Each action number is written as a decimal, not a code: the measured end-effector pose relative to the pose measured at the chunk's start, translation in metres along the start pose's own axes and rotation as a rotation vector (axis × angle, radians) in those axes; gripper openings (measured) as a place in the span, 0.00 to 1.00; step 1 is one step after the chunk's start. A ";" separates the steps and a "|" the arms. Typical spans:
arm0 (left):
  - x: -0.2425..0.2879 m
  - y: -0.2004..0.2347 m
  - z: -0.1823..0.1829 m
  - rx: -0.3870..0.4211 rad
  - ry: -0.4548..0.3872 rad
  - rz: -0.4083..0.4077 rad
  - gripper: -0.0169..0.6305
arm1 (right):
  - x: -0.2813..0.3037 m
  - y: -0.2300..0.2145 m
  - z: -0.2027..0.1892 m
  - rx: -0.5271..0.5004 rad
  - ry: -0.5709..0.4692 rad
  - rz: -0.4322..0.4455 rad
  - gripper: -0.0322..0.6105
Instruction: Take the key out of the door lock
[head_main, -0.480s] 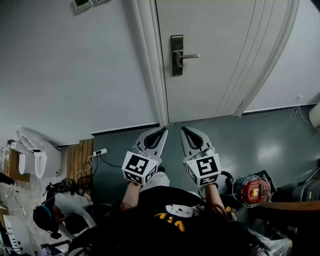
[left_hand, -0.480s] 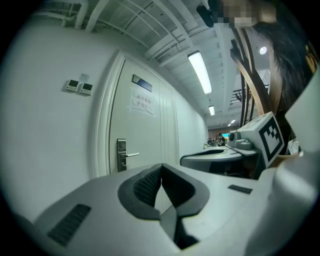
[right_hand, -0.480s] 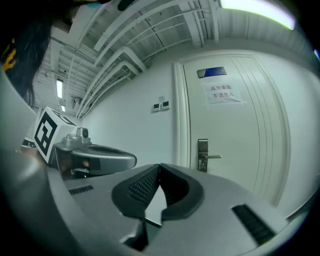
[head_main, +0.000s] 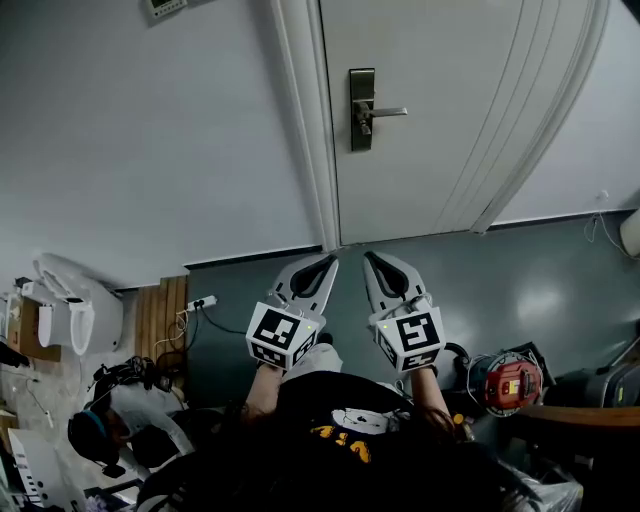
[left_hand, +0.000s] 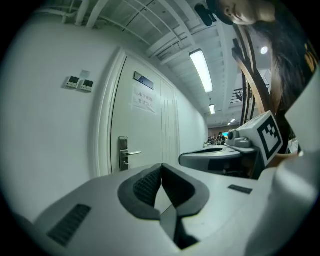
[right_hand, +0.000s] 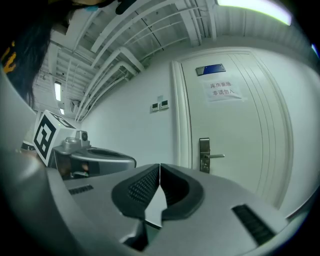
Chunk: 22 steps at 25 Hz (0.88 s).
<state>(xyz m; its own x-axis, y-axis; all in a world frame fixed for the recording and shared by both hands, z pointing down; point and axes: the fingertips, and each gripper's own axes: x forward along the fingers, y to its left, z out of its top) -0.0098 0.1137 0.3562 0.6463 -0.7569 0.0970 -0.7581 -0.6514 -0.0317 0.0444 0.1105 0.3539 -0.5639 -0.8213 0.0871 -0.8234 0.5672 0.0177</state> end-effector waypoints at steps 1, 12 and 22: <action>0.002 0.004 0.000 -0.001 0.000 -0.002 0.04 | 0.004 -0.001 0.000 0.007 0.002 0.000 0.06; 0.038 0.057 0.002 -0.001 -0.003 -0.054 0.04 | 0.062 -0.021 0.003 0.025 0.019 -0.046 0.06; 0.071 0.115 -0.002 0.012 -0.001 -0.113 0.04 | 0.124 -0.035 -0.003 0.068 0.044 -0.105 0.06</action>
<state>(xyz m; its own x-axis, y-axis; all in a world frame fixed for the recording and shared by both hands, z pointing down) -0.0515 -0.0146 0.3610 0.7277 -0.6787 0.0993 -0.6793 -0.7331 -0.0328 0.0037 -0.0114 0.3666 -0.4724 -0.8714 0.1324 -0.8809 0.4717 -0.0388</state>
